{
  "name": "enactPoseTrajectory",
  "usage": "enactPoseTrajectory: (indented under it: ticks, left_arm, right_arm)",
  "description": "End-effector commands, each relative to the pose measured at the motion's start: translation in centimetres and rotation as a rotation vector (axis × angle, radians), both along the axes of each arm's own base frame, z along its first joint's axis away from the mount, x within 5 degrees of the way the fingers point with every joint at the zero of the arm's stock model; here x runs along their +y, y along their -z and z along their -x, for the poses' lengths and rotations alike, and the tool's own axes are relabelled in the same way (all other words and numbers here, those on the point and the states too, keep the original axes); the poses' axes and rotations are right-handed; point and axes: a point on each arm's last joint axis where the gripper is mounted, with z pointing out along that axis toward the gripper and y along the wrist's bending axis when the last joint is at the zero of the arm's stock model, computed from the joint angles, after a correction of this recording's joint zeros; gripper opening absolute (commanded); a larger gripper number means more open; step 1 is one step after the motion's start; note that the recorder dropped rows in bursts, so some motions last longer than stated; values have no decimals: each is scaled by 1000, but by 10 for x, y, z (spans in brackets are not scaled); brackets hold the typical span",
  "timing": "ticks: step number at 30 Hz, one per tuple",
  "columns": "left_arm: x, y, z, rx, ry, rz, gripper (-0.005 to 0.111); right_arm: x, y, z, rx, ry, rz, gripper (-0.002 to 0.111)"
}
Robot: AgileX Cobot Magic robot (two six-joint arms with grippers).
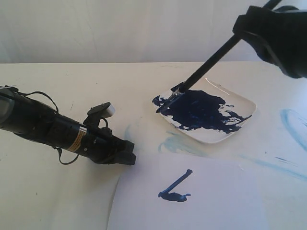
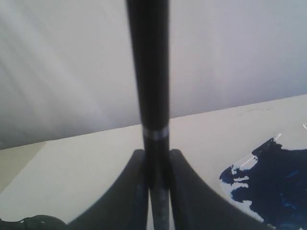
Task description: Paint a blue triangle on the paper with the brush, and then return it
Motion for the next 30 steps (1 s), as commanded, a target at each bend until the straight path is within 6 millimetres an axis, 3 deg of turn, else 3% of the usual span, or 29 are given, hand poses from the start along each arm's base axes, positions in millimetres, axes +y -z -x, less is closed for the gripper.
enactPoseTrajectory:
  ticks: [1, 9, 15, 22, 30]
  left_arm:
    - [0, 2, 0, -14, 8, -25, 0]
    - [0, 2, 0, -14, 8, -25, 0]
    - [0, 2, 0, -14, 8, -25, 0]
    - [0, 2, 0, -14, 8, -25, 0]
    - [0, 2, 0, -14, 8, -25, 0]
  right_arm:
    - [-8, 18, 11, 38, -12, -23, 0]
    - [-32, 57, 34, 128, 54, -58, 0]
    - [-53, 84, 40, 254, 225, -139, 0]
    - [-58, 107, 42, 357, 279, -179, 0]
    - [-53, 117, 41, 417, 264, -181, 0]
